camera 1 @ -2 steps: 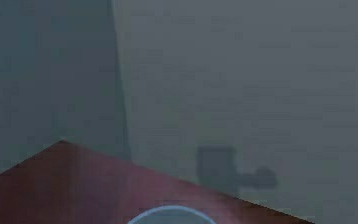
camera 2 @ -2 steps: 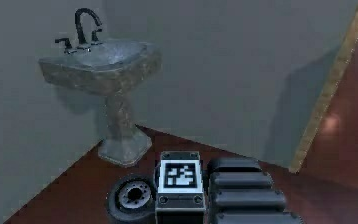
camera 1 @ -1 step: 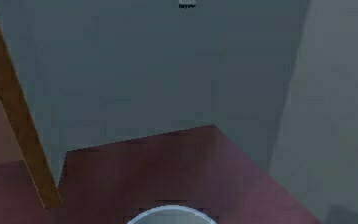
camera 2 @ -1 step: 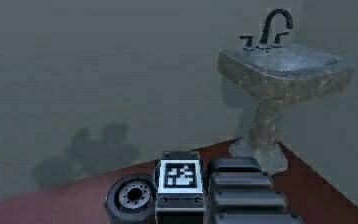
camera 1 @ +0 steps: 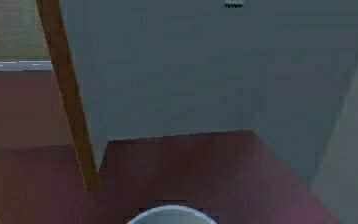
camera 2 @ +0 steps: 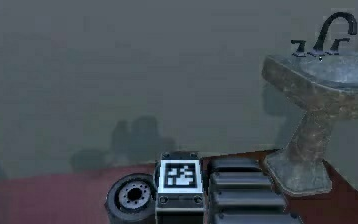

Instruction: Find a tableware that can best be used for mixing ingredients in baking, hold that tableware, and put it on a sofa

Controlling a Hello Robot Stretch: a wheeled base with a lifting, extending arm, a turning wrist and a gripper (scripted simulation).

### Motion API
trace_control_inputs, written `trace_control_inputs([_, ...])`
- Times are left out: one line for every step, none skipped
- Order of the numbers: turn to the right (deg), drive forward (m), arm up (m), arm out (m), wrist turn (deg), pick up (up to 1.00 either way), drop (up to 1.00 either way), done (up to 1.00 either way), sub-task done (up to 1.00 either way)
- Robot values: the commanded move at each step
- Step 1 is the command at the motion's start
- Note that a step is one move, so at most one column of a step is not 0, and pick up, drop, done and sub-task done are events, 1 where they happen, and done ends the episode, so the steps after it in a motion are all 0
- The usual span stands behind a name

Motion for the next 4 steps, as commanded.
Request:
trace_control_inputs([0.0,0.15,0.00,0.00,0.0,0.00,0.00,0.00,0.00])
trace_control_inputs([-6.0,0.00,0.00,0.00,0.0,0.00,0.00,0.00,0.00])
trace_control_inputs([0.0,0.70,0.00,0.00,0.0,0.00,0.00,0.00,0.00])
trace_control_inputs([-45.0,0.00,0.00,0.00,0.0,0.00,0.00,0.00,0.00])
